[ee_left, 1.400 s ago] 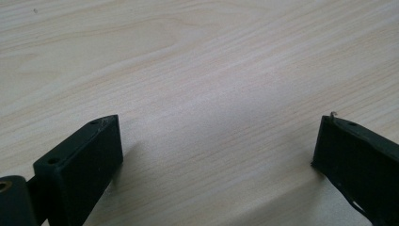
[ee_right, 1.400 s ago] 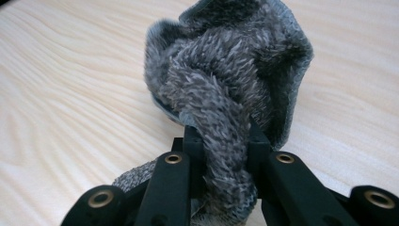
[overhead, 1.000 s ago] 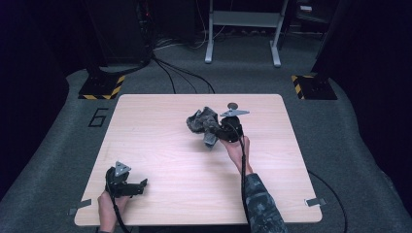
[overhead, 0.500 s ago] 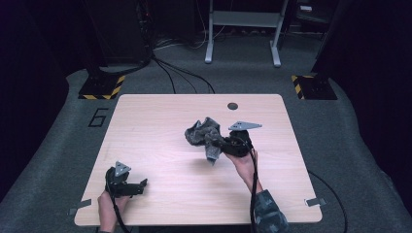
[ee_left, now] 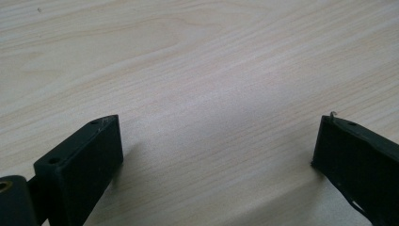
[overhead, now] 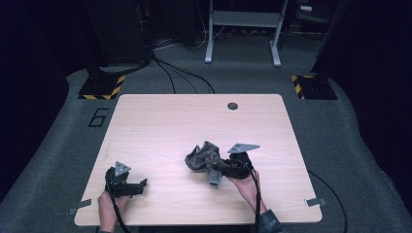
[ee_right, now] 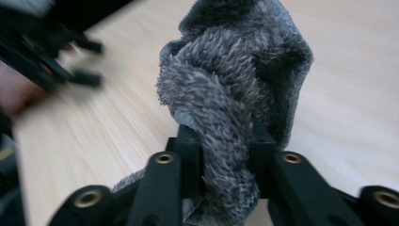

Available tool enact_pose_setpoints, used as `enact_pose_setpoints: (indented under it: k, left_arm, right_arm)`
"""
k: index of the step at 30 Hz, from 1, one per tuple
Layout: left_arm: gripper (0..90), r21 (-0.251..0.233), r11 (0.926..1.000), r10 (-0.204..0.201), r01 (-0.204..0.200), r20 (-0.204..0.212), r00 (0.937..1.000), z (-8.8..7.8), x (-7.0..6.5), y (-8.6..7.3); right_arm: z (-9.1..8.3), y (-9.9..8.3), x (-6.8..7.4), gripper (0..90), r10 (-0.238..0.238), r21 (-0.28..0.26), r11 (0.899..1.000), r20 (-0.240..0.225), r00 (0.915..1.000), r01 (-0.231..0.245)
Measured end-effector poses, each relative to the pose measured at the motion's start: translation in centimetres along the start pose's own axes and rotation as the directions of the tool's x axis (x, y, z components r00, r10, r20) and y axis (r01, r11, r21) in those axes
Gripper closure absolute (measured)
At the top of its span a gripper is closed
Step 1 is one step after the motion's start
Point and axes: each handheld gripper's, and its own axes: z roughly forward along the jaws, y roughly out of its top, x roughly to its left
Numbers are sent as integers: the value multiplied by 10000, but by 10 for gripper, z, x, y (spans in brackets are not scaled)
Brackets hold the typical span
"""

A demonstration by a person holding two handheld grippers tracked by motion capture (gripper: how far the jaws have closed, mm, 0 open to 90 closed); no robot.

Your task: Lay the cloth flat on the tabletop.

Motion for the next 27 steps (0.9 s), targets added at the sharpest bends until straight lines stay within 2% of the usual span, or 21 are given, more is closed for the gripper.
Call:
enact_pose_setpoints:
  k: [1, 3, 7, 8, 9, 10, 11, 13, 15, 16, 17, 18, 20, 21, 22, 24, 25, 27]
  left_arm:
    - [18, 2, 10000, -20, 20, -4, 10000, 0, 0, 0]
    - [18, 43, 10000, -17, 17, 33, 10000, 0, 1, 0]
    - [18, -22, 10000, -50, 49, -35, 10000, 0, 0, 0]
    - [18, -22, 10000, -50, 49, -35, 10000, 0, 0, 0]
    - [18, -8, 9999, -166, 166, -135, 9998, 0, 0, 0]
    - [17, -8, 9999, -166, 166, -135, 9998, 0, 0, 0]
    - [15, 4, 9999, -167, 167, -166, 9997, 0, 0, 0]
    - [15, 155, 9998, -142, 144, -126, 9998, 1, 1, 2]
    - [21, 416, 9989, -220, 231, -269, 9994, 1, 2, 6]
    - [21, 320, 9992, -205, 219, -443, 9988, 1, 1, 7]
    - [22, -1, 9988, -483, 483, -135, 9987, -1, 1, 11]
    - [26, -227, 9983, -540, 539, -51, 9985, -2, -1, 14]
    - [35, -310, 9983, -477, 484, 245, 9986, -6, -5, 21]
    - [45, -310, 9983, -477, 484, 245, 9986, -6, -5, 21]
    - [55, -471, 9982, -331, 363, 659, 9973, -6, -11, 30]
    - [62, -576, 9980, -230, 275, 770, 9968, -6, -15, 35]
    - [66, -604, 9982, 47, 22, 1141, 9935, -5, -23, 46]
    - [73, -712, 9972, 326, -222, 1487, 9883, -3, -33, 58]
  right_arm:
    - [8, -8, -3, 442, -18, 434, 9991, 412, 9992, 0]
    - [7, -13, -6, 296, 9, 487, 9988, 515, 9987, -34]
    - [-9, -14, -7, 201, -65, 274, 9996, 633, 9980, 48]
    - [-9, -14, -7, 201, -65, 274, 9996, 633, 9980, 48]
    - [-19, -14, -8, 188, -98, 161, 9998, 643, 9979, 88]
    - [-19, -14, -8, 188, -98, 161, 9998, 643, 9979, 88]
    - [-29, -13, -9, 178, -175, 56, 9998, 738, 9971, 171]
    - [-33, -12, -10, 178, -94, -50, 9999, 752, 9971, 98]
    - [-42, -10, -14, 181, -23, -245, 9997, 917, 9958, 46]
    - [-42, -10, -14, 181, -23, -245, 9997, 917, 9958, 46]
    - [-45, -8, -19, 185, 34, -289, 9996, 1025, 9947, -4]
    - [-46, -7, -21, 193, 61, -330, 9995, 1051, 9944, -26]
    - [-46, -3, -26, 195, 54, -357, 9994, 1204, 9927, -11]
    - [-46, -3, -26, 195, 54, -357, 9994, 1204, 9927, -11]
    - [-45, 2, -30, 203, 19, -351, 9994, 1304, 9915, 27]
    - [-41, 8, -33, 213, -24, -353, 9994, 1367, 9906, 73]
    - [-39, 11, -35, 218, -42, -308, 9995, 1411, 9900, 86]
    - [-33, 18, -38, 232, -71, -209, 9997, 1457, 9893, 102]
